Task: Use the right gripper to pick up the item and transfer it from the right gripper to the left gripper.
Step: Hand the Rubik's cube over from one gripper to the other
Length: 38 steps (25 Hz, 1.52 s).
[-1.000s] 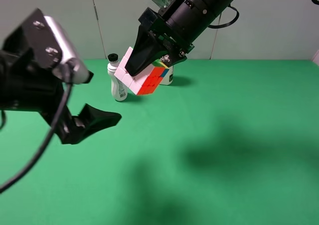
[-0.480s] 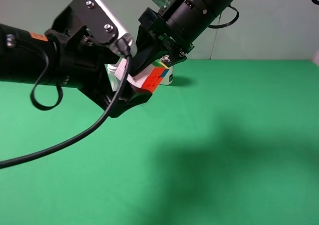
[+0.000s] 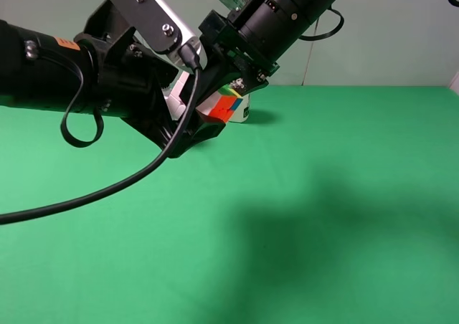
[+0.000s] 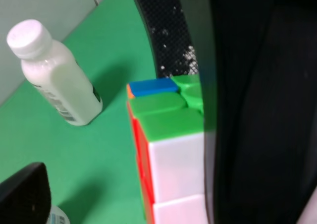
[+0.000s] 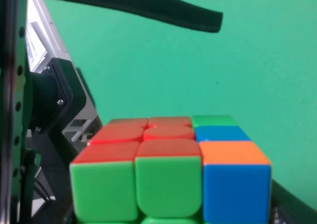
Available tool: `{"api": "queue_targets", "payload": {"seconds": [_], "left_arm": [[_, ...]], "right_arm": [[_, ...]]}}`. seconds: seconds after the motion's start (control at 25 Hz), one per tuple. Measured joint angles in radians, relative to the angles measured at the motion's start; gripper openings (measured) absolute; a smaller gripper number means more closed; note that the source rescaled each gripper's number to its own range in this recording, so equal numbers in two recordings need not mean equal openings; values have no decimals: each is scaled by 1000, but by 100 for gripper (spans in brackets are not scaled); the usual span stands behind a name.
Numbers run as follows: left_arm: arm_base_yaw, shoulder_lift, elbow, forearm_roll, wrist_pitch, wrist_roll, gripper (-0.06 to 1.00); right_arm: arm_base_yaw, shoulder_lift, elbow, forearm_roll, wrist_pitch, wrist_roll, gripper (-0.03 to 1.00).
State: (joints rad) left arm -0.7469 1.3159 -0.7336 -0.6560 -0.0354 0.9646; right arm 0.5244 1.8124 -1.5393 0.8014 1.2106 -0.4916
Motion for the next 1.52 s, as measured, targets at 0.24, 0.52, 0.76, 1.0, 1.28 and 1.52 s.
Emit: {"api": "queue_targets", "payload": {"seconds": [0.24, 0.52, 0.76, 1.0, 1.28, 1.52], "left_arm": [[-1, 0, 0, 0, -16, 3, 96], [-2, 0, 0, 0, -19, 3, 73], [-5, 0, 0, 0, 1, 3, 5], [-6, 0, -1, 0, 16, 4, 3], [-6, 0, -2, 0, 19, 4, 3], [-6, 0, -2, -1, 21, 4, 1]], "right_arm": [[0, 0, 0, 1, -3, 0, 3], [0, 0, 0, 5, -15, 0, 3], [0, 0, -5, 15, -38, 1, 2], [0, 0, -5, 15, -31, 10, 2], [0, 0, -5, 15, -30, 14, 2], [0, 0, -5, 12, -20, 45, 21]]}}
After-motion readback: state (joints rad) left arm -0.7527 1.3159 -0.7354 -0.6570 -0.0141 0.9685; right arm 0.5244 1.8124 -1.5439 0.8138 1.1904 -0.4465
